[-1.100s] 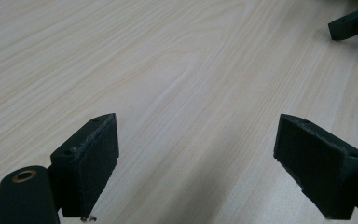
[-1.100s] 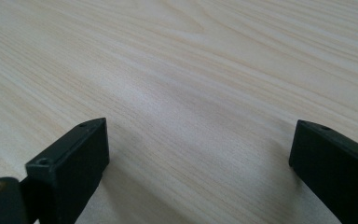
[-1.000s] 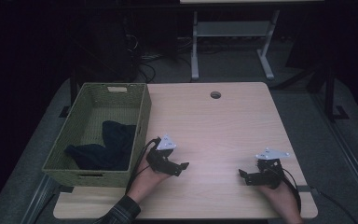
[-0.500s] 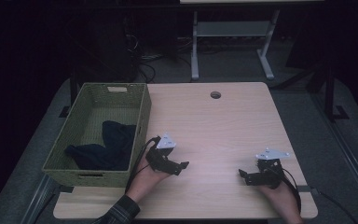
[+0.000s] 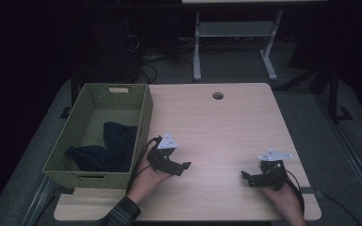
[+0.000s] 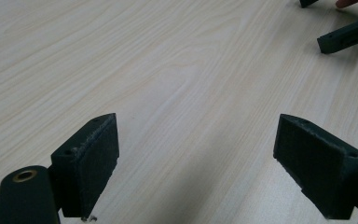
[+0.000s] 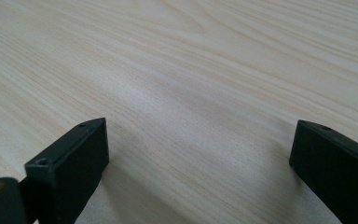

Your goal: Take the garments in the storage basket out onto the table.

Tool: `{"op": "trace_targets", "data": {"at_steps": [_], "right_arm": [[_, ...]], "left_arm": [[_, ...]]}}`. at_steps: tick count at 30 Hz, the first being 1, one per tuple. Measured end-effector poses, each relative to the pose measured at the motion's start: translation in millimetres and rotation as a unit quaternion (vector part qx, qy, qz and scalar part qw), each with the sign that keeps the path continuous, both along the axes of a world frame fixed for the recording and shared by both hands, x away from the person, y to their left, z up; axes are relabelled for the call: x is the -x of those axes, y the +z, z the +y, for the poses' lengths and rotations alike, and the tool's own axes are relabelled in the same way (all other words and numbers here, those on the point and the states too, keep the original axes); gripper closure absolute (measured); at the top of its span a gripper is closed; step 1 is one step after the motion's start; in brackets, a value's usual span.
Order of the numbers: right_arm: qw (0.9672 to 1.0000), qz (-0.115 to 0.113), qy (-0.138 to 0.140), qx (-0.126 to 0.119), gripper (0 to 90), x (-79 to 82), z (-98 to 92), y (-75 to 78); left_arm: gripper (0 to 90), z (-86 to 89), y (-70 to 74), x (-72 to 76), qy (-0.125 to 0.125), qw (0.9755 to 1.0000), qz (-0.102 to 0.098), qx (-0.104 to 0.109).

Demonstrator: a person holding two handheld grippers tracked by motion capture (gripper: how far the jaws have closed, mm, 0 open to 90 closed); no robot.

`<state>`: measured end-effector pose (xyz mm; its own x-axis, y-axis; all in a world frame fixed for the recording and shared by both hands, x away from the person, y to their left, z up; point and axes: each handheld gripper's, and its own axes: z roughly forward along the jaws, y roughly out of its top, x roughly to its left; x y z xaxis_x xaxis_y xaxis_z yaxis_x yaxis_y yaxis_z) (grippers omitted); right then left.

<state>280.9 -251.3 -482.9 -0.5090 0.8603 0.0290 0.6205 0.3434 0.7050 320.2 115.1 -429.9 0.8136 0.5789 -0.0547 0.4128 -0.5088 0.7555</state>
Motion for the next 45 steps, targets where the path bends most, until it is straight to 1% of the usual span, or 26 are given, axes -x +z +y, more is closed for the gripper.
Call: {"op": "trace_targets", "data": {"at_steps": [2, 10, 11, 15, 16, 20, 27, 29, 32, 33, 37, 38, 39, 41, 43, 44, 45], "right_arm": [[1.0000, 0.000, 0.000, 0.000, 4.1, 0.0, 0.0, 0.0], [1.0000, 0.000, 0.000, 0.000, 4.1, 0.0, 0.0, 0.0], [1.0000, 0.000, 0.000, 0.000, 4.1, 0.0, 0.0, 0.0], [1.0000, 0.000, 0.000, 0.000, 4.1, 0.0, 0.0, 0.0], [1.0000, 0.000, 0.000, 0.000, 4.1, -0.1, 0.0, 0.0], [1.0000, 0.000, 0.001, 0.000, 4.1, -0.1, 0.0, 0.0], [1.0000, 0.000, 0.000, 0.000, 4.1, 0.0, 0.0, 0.0], [1.0000, 0.000, 0.001, 0.000, 4.0, 0.0, 0.0, 0.0], [1.0000, 0.000, 0.001, 0.000, 4.0, -0.1, 0.0, 0.0], [1.0000, 0.000, 0.001, 0.000, 4.0, -0.1, 0.0, -0.1], [1.0000, 0.000, 0.001, 0.000, 4.0, 0.0, 0.1, 0.0], [1.0000, 0.000, 0.001, 0.000, 4.0, 0.1, 0.1, 0.0], [1.0000, 0.000, 0.001, 0.000, 4.0, 0.0, 0.0, 0.0], [1.0000, 0.000, 0.001, 0.000, 4.0, 0.1, 0.1, 0.0], [1.0000, 0.001, 0.001, 0.000, 4.0, 0.1, 0.1, 0.0], [1.0000, 0.000, 0.001, 0.000, 4.0, 0.0, 0.1, 0.0], [1.0000, 0.000, 0.001, 0.000, 4.0, 0.0, 0.1, 0.0]], "left_arm": [[13.8, 0.0, 0.9, -0.1, 0.003, 1.0000, 0.002, 0.005], [13.8, 1.4, 3.6, -0.8, 0.001, 0.9999, 0.008, 0.009], [13.8, 0.9, 4.2, -0.5, 0.003, 0.9999, 0.006, 0.014], [13.8, 1.1, 8.0, -0.5, -0.002, 0.9999, 0.003, 0.010], [13.8, 0.7, 8.3, -0.1, 0.000, 0.9999, 0.004, 0.014], [13.8, 1.2, 10.4, 0.0, -0.005, 0.9999, 0.003, 0.009], [13.8, 0.6, 13.5, 0.3, -0.006, 0.9999, 0.006, 0.012], [13.8, 0.7, 15.2, 0.4, -0.009, 0.9999, 0.003, 0.009], [14.1, 0.7, 18.1, 1.1, -0.008, 0.9999, 0.005, 0.014], [14.0, 1.2, 19.2, 0.9, -0.011, 0.9999, 0.004, 0.011], [14.0, 0.7, 22.1, 1.3, -0.010, 0.9998, 0.003, 0.014], [14.0, 1.0, 23.0, 1.2, -0.011, 0.9999, 0.002, 0.012], [14.0, 0.6, 23.6, 1.6, -0.009, 0.9998, 0.005, 0.015], [14.0, 1.0, 25.3, 1.4, -0.012, 0.9998, 0.003, 0.012], [14.0, 0.4, 26.4, 1.9, -0.011, 0.9998, 0.004, 0.015], [14.0, 0.7, 27.6, 1.9, -0.013, 0.9998, 0.004, 0.011], [14.0, 0.7, 27.6, 1.9, -0.013, 0.9998, 0.004, 0.011]]}}
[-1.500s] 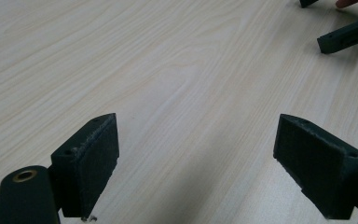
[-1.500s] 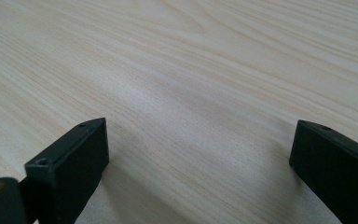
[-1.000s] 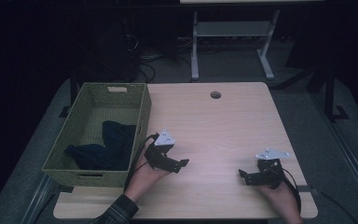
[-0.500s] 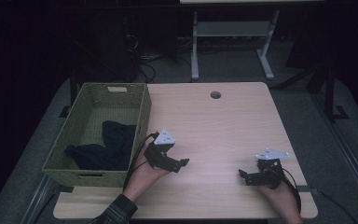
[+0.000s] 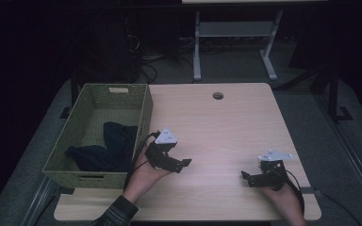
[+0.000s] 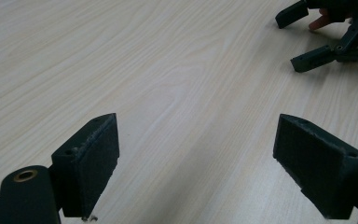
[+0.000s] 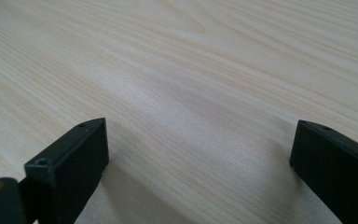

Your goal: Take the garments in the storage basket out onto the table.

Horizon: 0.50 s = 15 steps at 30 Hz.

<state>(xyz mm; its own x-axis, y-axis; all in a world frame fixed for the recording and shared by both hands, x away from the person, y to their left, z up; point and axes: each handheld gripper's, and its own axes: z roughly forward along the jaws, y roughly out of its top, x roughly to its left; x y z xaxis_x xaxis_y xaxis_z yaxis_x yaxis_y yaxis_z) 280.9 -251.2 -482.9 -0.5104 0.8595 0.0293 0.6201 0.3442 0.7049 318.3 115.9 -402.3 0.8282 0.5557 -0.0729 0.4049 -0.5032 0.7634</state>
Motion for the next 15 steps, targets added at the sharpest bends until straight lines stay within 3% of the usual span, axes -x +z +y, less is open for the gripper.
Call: {"op": "trace_targets", "data": {"at_steps": [10, 15], "right_arm": [[1.0000, -0.001, 0.000, 0.001, 4.0, -0.1, -0.1, 0.0], [1.0000, 0.000, 0.000, 0.000, 4.0, 0.0, 0.1, 0.0]], "left_arm": [[14.0, 0.4, 9.3, -1.7, -0.005, 1.0000, -0.002, 0.002], [14.0, 1.6, 13.4, -3.6, -0.011, 0.9998, 0.009, 0.017]]}}
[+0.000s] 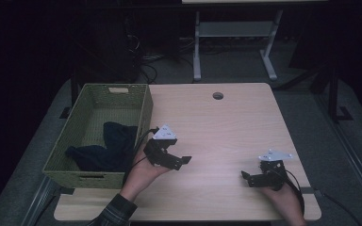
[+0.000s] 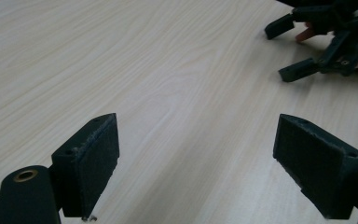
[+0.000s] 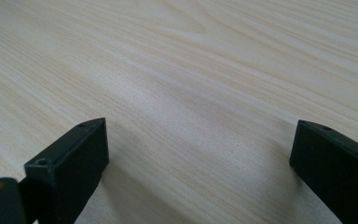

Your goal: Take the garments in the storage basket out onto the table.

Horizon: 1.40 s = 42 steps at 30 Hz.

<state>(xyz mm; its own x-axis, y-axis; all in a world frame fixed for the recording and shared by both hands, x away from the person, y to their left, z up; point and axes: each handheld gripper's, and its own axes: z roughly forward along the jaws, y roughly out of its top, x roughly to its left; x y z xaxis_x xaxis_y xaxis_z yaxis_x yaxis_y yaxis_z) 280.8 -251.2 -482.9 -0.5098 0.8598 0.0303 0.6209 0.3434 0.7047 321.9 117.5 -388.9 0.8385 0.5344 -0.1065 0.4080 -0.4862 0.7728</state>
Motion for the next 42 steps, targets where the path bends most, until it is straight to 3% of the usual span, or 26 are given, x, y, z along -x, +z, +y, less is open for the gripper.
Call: {"op": "trace_targets", "data": {"at_steps": [5, 8, 20, 31, 42], "right_arm": [[1.0000, 0.000, 0.000, 0.000, 4.0, 0.0, 0.0, 0.0], [1.0000, 0.000, 0.000, 0.000, 4.0, 0.0, 0.0, 0.0], [1.0000, -0.001, 0.000, 0.000, 4.0, -0.1, 0.0, -0.1], [1.0000, -0.003, 0.004, 0.002, 3.8, -0.4, -0.2, -0.2], [1.0000, -0.003, 0.004, 0.002, 3.8, -0.4, -0.2, -0.2]], "left_arm": [[14.0, 1.3, 2.7, -1.4, -0.001, 1.0000, 0.004, 0.009], [14.1, 0.9, 6.2, -2.1, -0.006, 1.0000, 0.003, -0.004], [14.1, 5.4, 19.5, -7.5, -0.012, 0.9998, 0.010, -0.015], [14.1, 21.7, 38.8, -12.8, 0.004, 0.9998, 0.013, -0.016], [14.1, 24.8, 47.7, -22.7, 0.003, 0.9989, 0.032, -0.034]]}}
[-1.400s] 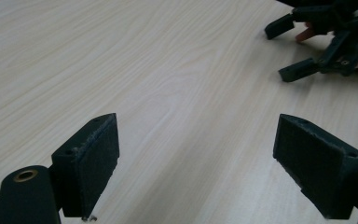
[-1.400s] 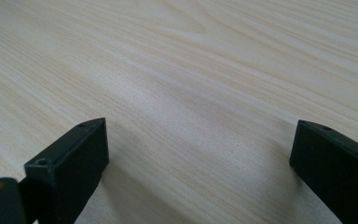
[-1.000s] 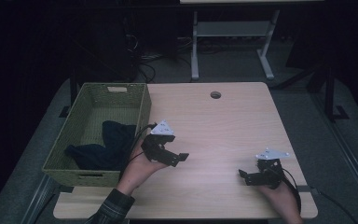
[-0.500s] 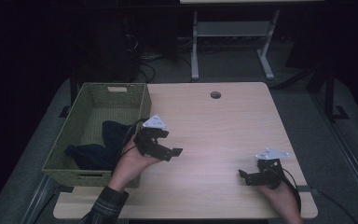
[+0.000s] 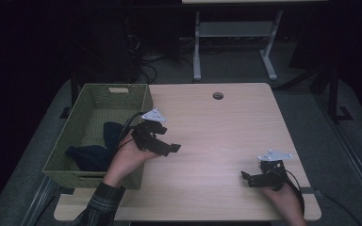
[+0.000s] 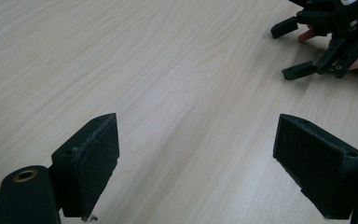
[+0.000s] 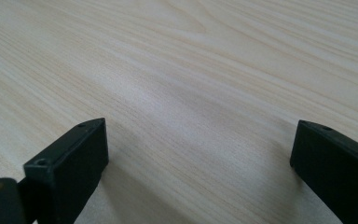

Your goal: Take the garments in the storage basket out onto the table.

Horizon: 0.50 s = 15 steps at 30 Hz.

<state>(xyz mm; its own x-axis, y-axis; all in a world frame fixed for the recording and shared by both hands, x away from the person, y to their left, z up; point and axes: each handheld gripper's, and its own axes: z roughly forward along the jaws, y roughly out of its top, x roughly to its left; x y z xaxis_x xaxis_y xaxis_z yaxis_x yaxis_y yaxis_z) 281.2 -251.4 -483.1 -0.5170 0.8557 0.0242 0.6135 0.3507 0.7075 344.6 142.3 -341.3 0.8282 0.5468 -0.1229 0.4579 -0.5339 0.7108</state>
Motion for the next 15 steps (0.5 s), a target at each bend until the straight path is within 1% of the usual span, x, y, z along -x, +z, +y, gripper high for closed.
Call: {"op": "trace_targets", "data": {"at_steps": [1, 3, 5, 12, 15], "right_arm": [[1.0000, 0.000, 0.000, 0.000, 3.8, 0.0, 0.0, 0.0], [1.0000, 0.000, 0.000, 0.000, 3.8, 0.0, 0.0, 0.0], [1.0000, 0.000, 0.000, 0.000, 3.8, 0.0, 0.0, 0.0], [1.0000, 0.000, 0.000, 0.000, 3.8, 0.0, 0.0, 0.0], [1.0000, 0.000, 0.001, -0.001, 3.8, 0.1, 0.1, 0.0]], "left_arm": [[14.1, 0.4, 1.3, -1.6, -0.003, 1.0000, 0.000, -0.005], [14.1, -0.3, 2.4, -1.9, 0.002, 1.0000, 0.002, -0.006], [14.1, 1.3, 4.0, -1.9, 0.000, 0.9999, -0.003, -0.015], [14.2, 14.1, 11.7, 0.2, 0.016, 0.9996, -0.011, -0.020], [14.3, 20.4, 15.0, 0.4, 0.021, 0.9995, -0.011, -0.023]]}}
